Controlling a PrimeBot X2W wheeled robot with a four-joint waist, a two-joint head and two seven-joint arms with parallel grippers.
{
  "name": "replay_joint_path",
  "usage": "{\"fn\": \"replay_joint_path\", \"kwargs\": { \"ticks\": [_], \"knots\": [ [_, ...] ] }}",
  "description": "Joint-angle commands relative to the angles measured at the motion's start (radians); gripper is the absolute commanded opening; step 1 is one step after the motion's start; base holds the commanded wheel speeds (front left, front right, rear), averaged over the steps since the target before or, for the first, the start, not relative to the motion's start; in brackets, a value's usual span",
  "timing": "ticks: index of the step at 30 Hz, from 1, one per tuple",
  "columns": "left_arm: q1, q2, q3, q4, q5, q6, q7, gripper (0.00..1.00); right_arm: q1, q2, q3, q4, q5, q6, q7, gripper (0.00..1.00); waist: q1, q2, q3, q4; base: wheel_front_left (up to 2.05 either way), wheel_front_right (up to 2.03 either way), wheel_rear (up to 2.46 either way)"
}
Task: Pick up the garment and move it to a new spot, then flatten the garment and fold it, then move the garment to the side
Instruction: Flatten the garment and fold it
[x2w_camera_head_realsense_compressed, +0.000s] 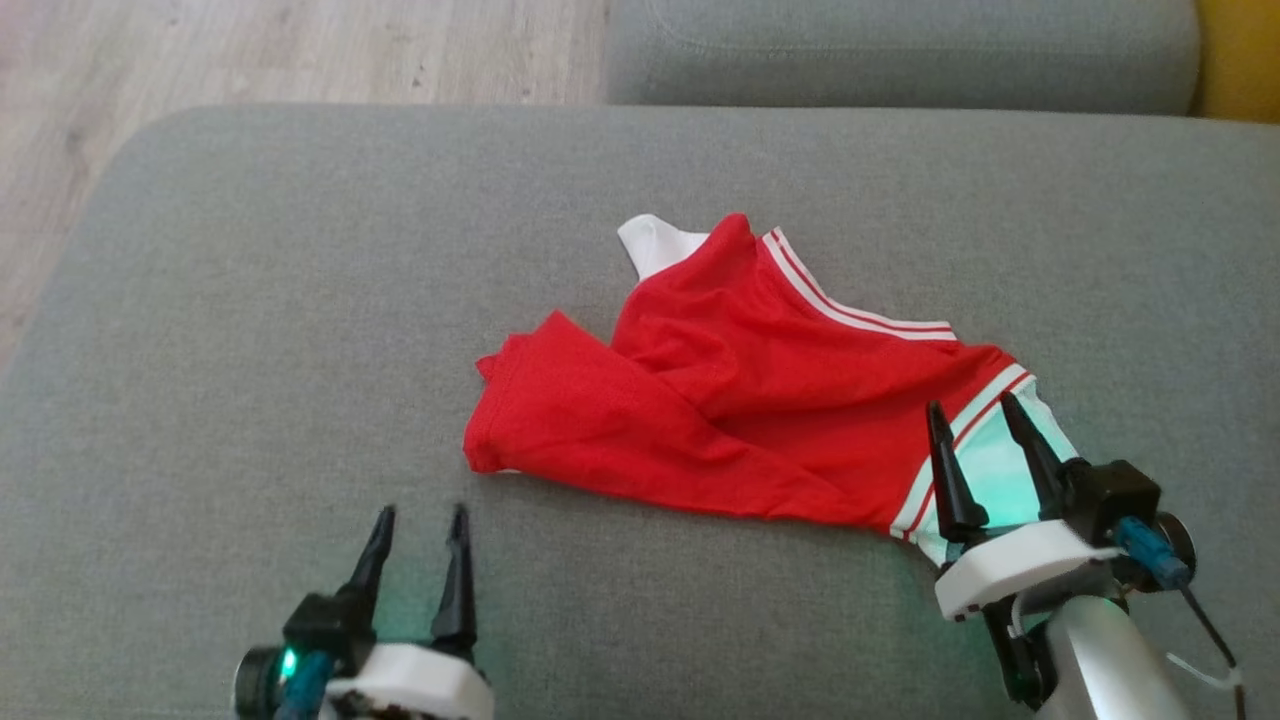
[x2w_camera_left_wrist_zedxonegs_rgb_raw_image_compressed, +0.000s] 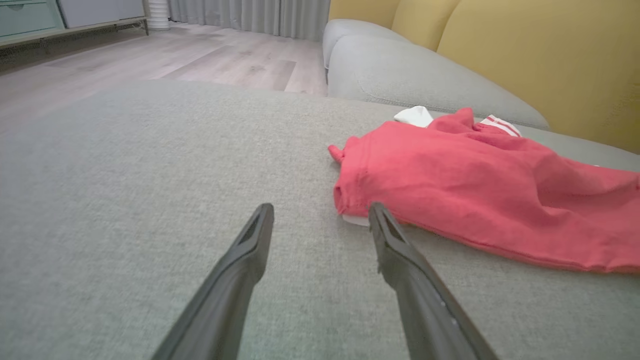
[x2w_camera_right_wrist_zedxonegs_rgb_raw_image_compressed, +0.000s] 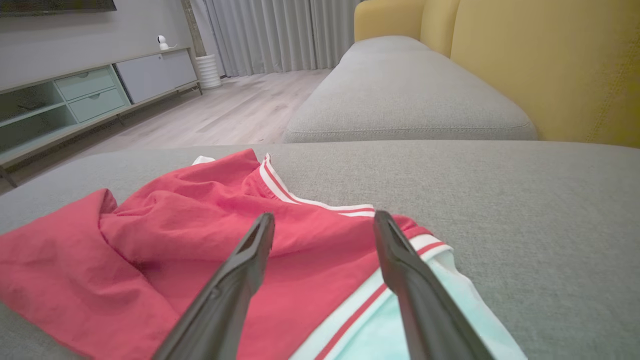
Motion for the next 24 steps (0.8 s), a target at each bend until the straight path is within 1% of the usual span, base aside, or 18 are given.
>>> {"fn": "replay_joint_path", "kwargs": {
  "ticks": [1, 5, 8, 11, 16, 21, 24],
  "knots": [
    [-0.060, -0.001, 0.016, -0.018, -0.004, -0.005, -0.005, 1.00, -0.026, -0.005, 0.026, -0.033, 0.007, -0.001, -0.006, 1.00, -0.0001, 0.0000, 0.011, -0.008, 0.00, 0.00, 0.00],
    [-0.113, -0.001, -0.009, 0.014, -0.025, -0.028, -0.005, 1.00, -0.033, -0.005, 0.021, -0.035, -0.001, -0.001, -0.006, 1.00, -0.0001, 0.0000, 0.035, -0.036, 0.00, 0.00, 0.00],
    [-0.144, -0.001, -0.018, 0.058, -0.035, -0.033, -0.005, 1.00, -0.038, -0.005, 0.016, -0.040, -0.007, -0.001, -0.006, 1.00, -0.0001, 0.0000, 0.053, -0.060, 0.00, 0.00, 0.00],
    [-0.167, -0.001, -0.016, 0.109, -0.045, -0.032, -0.005, 1.00, -0.041, -0.005, 0.014, -0.044, -0.010, -0.001, -0.006, 1.00, -0.0001, 0.0000, 0.068, -0.082, 0.00, 0.00, 0.00],
    [-0.181, -0.001, 0.003, 0.143, -0.062, -0.023, -0.005, 1.00, -0.038, -0.005, 0.002, -0.052, -0.015, -0.001, -0.006, 1.00, -0.0001, 0.0000, 0.082, -0.098, 0.00, 0.00, 0.00],
    [-0.180, -0.001, 0.007, 0.136, -0.072, -0.026, -0.005, 1.00, -0.036, -0.005, -0.004, -0.056, -0.017, -0.001, -0.006, 1.00, -0.0001, 0.0000, 0.086, -0.099, 0.00, 0.00, 0.00],
    [-0.176, -0.001, 0.015, 0.123, -0.081, -0.010, -0.005, 1.00, -0.037, -0.005, -0.004, -0.055, -0.016, -0.001, -0.006, 1.00, -0.0001, 0.0000, 0.087, -0.095, 0.00, 0.00, 0.00]
  ]
}}
